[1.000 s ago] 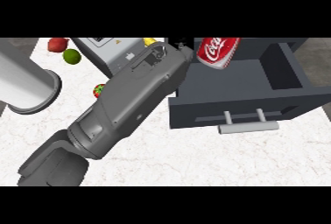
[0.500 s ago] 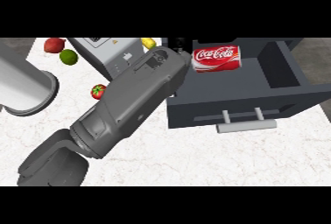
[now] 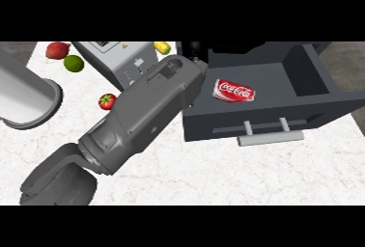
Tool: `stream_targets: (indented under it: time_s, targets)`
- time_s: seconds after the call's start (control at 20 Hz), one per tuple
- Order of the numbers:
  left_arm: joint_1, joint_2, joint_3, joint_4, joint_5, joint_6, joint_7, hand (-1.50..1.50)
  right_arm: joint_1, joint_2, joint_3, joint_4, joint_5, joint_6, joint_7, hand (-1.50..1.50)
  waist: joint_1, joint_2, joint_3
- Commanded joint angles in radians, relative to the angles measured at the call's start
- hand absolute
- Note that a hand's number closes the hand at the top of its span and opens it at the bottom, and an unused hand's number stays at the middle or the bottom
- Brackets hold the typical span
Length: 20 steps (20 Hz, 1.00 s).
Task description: Pick up the can, place it into the drawer and close the drawer
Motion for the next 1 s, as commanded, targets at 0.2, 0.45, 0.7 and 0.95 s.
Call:
stream_targets:
  time_s: [0.2,0.45,0.7,0.95]
  targets:
    - [-0.018,0.0,0.0,-0.022,0.049,-0.008,-0.045,-1.5,-0.034,-0.049,-0.058,-0.057,0.175,0.07,-0.148,-1.5,0.021,-0.005,0.0]
    - [-0.015,0.0,-0.008,-0.045,0.093,0.023,-0.091,-1.5,-0.062,-0.048,0.006,-0.112,0.244,0.115,-0.204,-1.5,0.011,-0.002,0.0]
    - [-0.026,0.0,-0.008,-0.052,0.098,0.014,-0.137,-1.5,-0.16,-0.053,0.098,-0.16,0.457,0.071,-0.208,-1.5,0.046,0.0,-0.002]
    - [-0.057,0.0,-0.012,-0.056,0.115,0.045,-0.089,-1.5,-0.259,-0.063,0.219,-0.102,0.695,0.044,-0.219,-1.5,0.074,-0.007,-0.001]
